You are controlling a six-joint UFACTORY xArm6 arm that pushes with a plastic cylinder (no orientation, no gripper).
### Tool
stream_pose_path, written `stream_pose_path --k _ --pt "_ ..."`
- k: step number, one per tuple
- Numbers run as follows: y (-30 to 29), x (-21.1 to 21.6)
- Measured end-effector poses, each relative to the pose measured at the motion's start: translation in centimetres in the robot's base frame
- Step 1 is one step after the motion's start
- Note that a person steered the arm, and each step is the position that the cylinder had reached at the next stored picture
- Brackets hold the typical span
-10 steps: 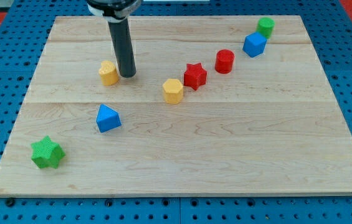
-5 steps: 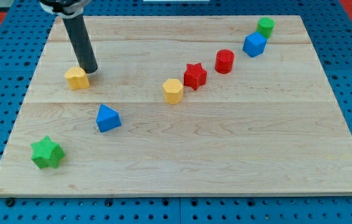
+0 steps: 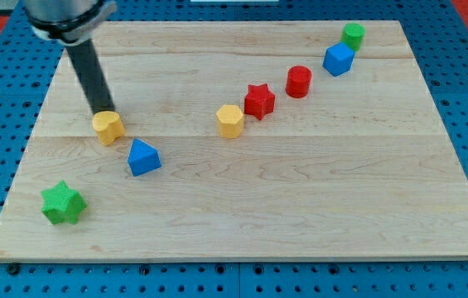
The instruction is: Place the yellow heart in between yellow hexagon and blue triangle
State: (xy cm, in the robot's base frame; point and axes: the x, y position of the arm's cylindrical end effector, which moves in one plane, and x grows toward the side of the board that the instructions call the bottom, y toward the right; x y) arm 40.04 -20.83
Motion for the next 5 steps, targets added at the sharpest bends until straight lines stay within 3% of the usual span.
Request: stream_pose_path --k 1,3,5 --pt "-4.7 0.0" --pt "4.1 2.1" --pt "2.5 4.7"
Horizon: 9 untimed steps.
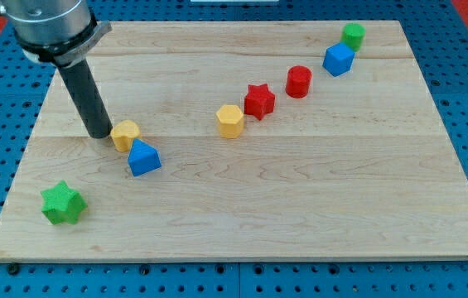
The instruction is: Place the yellow heart in between yellow hexagon and blue triangle
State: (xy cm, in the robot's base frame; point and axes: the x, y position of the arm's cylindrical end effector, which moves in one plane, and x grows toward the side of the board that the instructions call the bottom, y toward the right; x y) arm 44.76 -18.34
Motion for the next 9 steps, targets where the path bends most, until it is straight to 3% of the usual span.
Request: stream_pose_path --k 6,9 --pt "9.7 0.9" --pt "10.4 2.4"
